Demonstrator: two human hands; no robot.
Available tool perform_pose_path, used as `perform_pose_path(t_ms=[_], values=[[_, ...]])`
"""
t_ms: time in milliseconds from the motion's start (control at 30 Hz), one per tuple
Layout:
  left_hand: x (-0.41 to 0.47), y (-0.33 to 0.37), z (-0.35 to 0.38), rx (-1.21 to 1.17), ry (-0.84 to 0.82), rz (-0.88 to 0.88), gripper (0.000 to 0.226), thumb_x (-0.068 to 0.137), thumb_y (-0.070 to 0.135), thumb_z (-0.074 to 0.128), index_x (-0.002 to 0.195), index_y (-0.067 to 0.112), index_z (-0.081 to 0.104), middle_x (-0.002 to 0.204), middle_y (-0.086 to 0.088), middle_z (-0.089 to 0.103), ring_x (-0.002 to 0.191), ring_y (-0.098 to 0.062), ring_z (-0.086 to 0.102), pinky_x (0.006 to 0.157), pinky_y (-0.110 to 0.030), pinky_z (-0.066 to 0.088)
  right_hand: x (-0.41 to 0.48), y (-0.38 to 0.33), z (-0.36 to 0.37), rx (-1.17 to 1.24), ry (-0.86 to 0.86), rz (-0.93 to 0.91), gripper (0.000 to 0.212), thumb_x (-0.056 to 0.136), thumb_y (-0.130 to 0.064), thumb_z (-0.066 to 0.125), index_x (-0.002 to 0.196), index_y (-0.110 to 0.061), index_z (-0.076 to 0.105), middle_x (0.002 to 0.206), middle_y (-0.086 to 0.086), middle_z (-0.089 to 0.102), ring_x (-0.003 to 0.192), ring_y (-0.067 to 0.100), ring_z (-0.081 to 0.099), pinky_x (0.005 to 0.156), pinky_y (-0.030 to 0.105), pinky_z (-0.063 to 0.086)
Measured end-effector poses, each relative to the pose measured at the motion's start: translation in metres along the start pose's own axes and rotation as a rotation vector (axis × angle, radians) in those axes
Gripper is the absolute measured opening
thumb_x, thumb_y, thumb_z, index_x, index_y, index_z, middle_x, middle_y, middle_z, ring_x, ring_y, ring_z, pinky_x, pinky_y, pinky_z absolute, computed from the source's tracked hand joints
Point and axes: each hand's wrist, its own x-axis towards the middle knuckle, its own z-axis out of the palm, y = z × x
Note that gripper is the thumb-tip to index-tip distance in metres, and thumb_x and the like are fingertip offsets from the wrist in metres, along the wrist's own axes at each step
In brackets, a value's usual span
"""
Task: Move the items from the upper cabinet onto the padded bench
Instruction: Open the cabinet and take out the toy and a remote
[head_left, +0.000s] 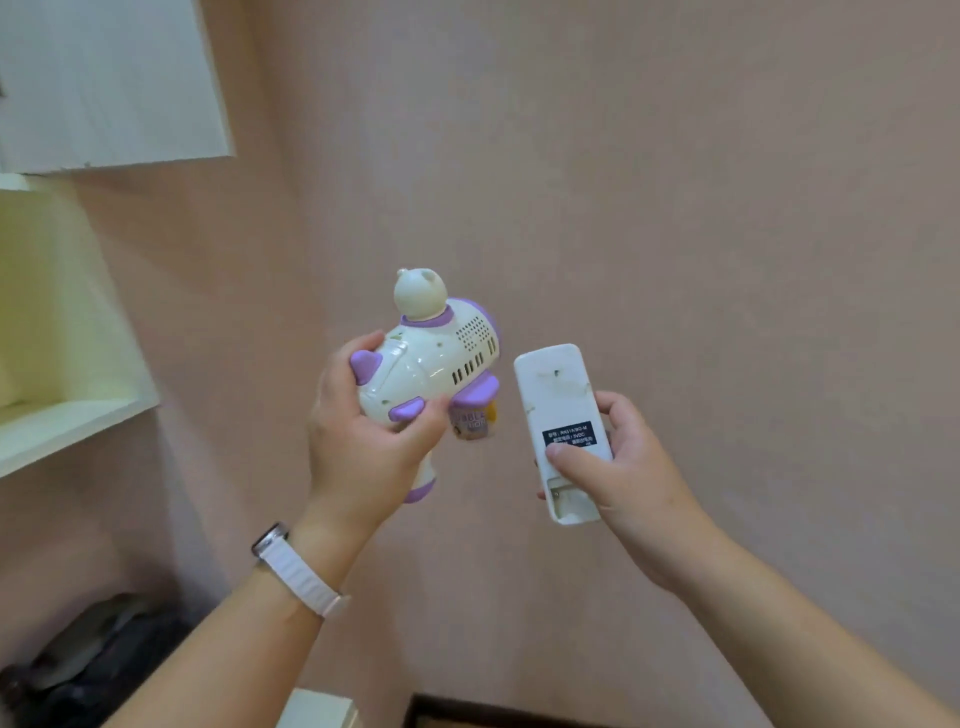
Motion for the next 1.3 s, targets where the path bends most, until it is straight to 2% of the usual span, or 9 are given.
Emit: perform_pose_path(t_ms=[300,433,533,600,700,767,867,1000,1300], values=[[-0.038,-0.014,0.121,-0.446,-0.239,-0.171,0.052,0.07,0.012,0.076,0.109,0.036,0.052,0.115,-0.005,0.063,0.083,-0.017,0.073,0.065,-0.047,0.062,-0.043,0.023,-0.093,-0.1,0.413,0.123,0.038,0.071,-0.023,0.067,0.106,-0.026,0.053,0.09,0.002,0.072,0.08,0.029,0.069,0.075,0.052,0.057],[-0.057,-0.029,0.169,-0.565,-0.375,-0.283,0.05,0.074,0.007,0.076,0.113,0.028,0.052,0.114,-0.01,0.064,0.08,-0.027,0.074,0.064,-0.051,0.061,-0.068,0.037,-0.117,-0.171,0.608,0.184,0.03,0.087,-0.007,0.065,0.109,-0.021,0.051,0.085,0.002,0.071,0.07,0.027,0.071,0.061,0.038,0.057],[-0.076,-0.037,0.203,-0.616,-0.48,-0.311,0.049,0.075,0.008,0.077,0.109,0.03,0.051,0.111,-0.007,0.065,0.076,-0.019,0.073,0.062,-0.045,0.061,-0.091,0.043,-0.13,-0.205,0.75,0.237,0.028,0.09,-0.005,0.061,0.112,-0.018,0.05,0.093,0.008,0.07,0.071,0.031,0.071,0.056,0.033,0.056],[-0.092,-0.039,0.225,-0.661,-0.558,-0.334,0.047,0.077,0.004,0.077,0.107,0.028,0.05,0.106,-0.005,0.066,0.072,-0.017,0.073,0.061,-0.049,0.06,-0.107,0.044,-0.139,-0.227,0.84,0.254,0.029,0.09,-0.006,0.062,0.113,-0.02,0.051,0.096,0.009,0.071,0.075,0.032,0.072,0.053,0.031,0.056],[-0.116,-0.032,0.258,-0.729,-0.681,-0.391,0.045,0.076,0.006,0.077,0.107,0.024,0.05,0.106,-0.008,0.068,0.07,-0.027,0.073,0.061,-0.057,0.058,-0.135,0.044,-0.153,-0.282,0.966,0.27,0.03,0.087,-0.012,0.066,0.111,-0.024,0.053,0.099,0.006,0.073,0.082,0.031,0.072,0.073,0.052,0.06],[-0.135,-0.019,0.276,-0.779,-0.767,-0.41,0.046,0.074,0.012,0.076,0.111,0.018,0.049,0.11,-0.015,0.066,0.069,-0.036,0.072,0.06,-0.059,0.057,-0.157,0.039,-0.159,-0.314,1.051,0.27,0.033,0.081,-0.017,0.067,0.109,-0.027,0.054,0.097,0.001,0.074,0.086,0.03,0.072,0.08,0.059,0.057],[-0.163,0.006,0.295,-0.841,-0.863,-0.419,0.046,0.075,0.01,0.076,0.11,0.014,0.047,0.113,-0.015,0.065,0.068,-0.04,0.071,0.06,-0.059,0.056,-0.191,0.031,-0.168,-0.324,1.155,0.272,0.032,0.081,-0.018,0.068,0.108,-0.03,0.055,0.1,0.005,0.072,0.089,0.031,0.071,0.082,0.06,0.055],[-0.199,0.041,0.307,-0.91,-0.962,-0.414,0.041,0.075,0.01,0.076,0.101,0.028,0.049,0.116,-0.012,0.064,0.07,-0.041,0.07,0.058,-0.059,0.056,-0.235,0.022,-0.18,-0.307,1.271,0.266,0.032,0.08,-0.021,0.067,0.106,-0.034,0.055,0.105,0.007,0.07,0.093,0.034,0.07,0.08,0.06,0.056],[-0.286,0.142,0.326,-0.951,-1.114,-0.403,0.043,0.075,0.011,0.077,0.103,0.029,0.05,0.105,-0.005,0.068,0.071,-0.033,0.071,0.059,-0.059,0.057,-0.344,-0.023,-0.214,-0.294,1.438,0.199,0.032,0.088,-0.01,0.063,0.113,-0.026,0.052,0.1,0.002,0.07,0.091,0.033,0.07,0.081,0.053,0.058]])
